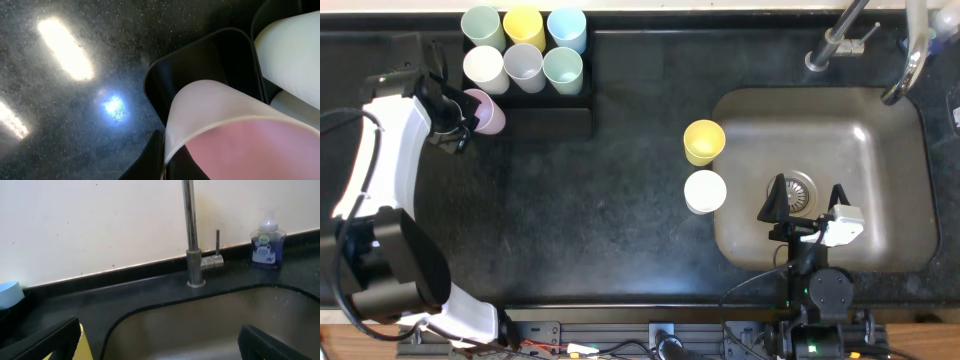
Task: Store Cups
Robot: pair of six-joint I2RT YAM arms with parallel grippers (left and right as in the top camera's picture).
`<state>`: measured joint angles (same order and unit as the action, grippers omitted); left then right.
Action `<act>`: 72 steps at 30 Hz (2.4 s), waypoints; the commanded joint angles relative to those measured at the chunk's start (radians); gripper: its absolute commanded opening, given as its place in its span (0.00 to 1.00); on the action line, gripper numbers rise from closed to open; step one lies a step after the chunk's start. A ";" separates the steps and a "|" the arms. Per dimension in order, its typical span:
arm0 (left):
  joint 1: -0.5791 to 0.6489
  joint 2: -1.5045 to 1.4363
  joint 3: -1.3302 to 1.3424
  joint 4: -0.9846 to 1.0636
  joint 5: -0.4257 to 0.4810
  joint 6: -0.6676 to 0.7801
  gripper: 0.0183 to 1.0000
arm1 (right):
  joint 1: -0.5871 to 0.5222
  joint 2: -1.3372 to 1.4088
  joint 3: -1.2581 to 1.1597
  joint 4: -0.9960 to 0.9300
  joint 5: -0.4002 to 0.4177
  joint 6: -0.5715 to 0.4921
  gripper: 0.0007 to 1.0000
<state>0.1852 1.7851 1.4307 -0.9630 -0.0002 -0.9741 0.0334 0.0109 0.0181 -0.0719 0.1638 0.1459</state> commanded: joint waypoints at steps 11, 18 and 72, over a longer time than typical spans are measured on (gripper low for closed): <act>0.005 0.063 -0.005 0.026 -0.047 -0.022 0.02 | -0.003 -0.007 -0.011 0.005 0.002 0.004 1.00; 0.005 0.078 -0.005 0.043 -0.047 -0.022 0.02 | -0.003 -0.007 -0.011 0.005 0.002 0.004 1.00; -0.879 0.236 0.435 0.012 0.027 0.005 1.00 | -0.003 -0.007 -0.011 0.005 0.002 0.004 1.00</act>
<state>-0.6998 2.0090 1.8587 -0.9356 -0.0307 -0.9455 0.0334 0.0109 0.0181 -0.0727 0.1642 0.1455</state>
